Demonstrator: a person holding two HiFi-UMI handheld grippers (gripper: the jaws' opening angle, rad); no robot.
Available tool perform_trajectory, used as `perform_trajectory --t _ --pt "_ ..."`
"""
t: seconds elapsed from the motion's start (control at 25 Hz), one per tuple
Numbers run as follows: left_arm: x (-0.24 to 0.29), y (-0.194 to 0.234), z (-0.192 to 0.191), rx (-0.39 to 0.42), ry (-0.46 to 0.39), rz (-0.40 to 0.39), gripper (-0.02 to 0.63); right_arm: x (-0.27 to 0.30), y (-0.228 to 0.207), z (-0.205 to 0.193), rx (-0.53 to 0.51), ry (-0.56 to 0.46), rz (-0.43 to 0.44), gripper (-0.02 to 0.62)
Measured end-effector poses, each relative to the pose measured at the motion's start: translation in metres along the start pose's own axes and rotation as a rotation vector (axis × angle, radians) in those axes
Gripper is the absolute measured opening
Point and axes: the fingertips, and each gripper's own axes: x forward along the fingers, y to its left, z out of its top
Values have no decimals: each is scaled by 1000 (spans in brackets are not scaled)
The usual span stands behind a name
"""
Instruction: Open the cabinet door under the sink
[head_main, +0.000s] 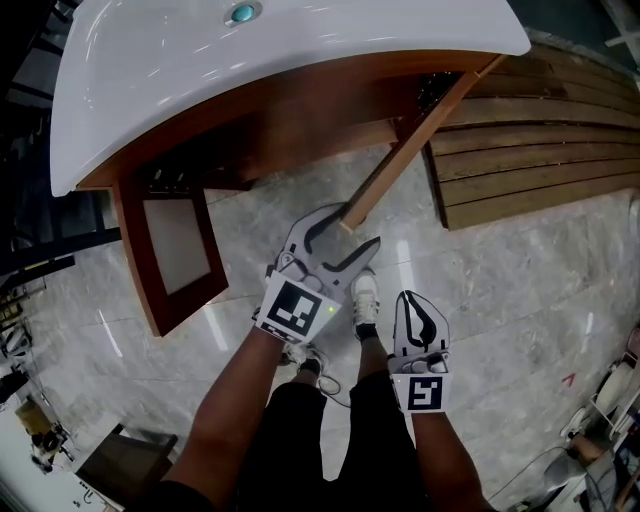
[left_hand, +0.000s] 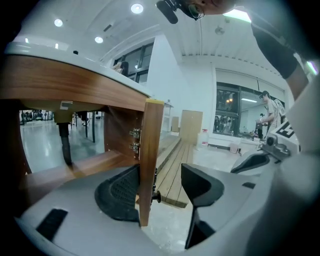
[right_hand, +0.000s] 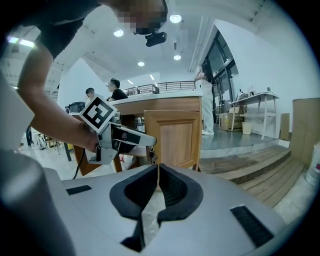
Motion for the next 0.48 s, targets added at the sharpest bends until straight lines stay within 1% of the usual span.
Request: perform_trajectory --t 0.16,0.28,0.4,0.48 --pt "2 -13 0 -2 5 -33 275 -5 -8 -3 9 5 -35 25" --pt "4 -27 0 11 14 -73 255 -10 -9 -8 15 18 -50 25" --pt "9 -43 0 14 5 -108 242 -14 -10 -11 24 21 -63 25" --pt "13 -54 0 31 8 -136 222 -17 -11 -15 28 26 -74 25"
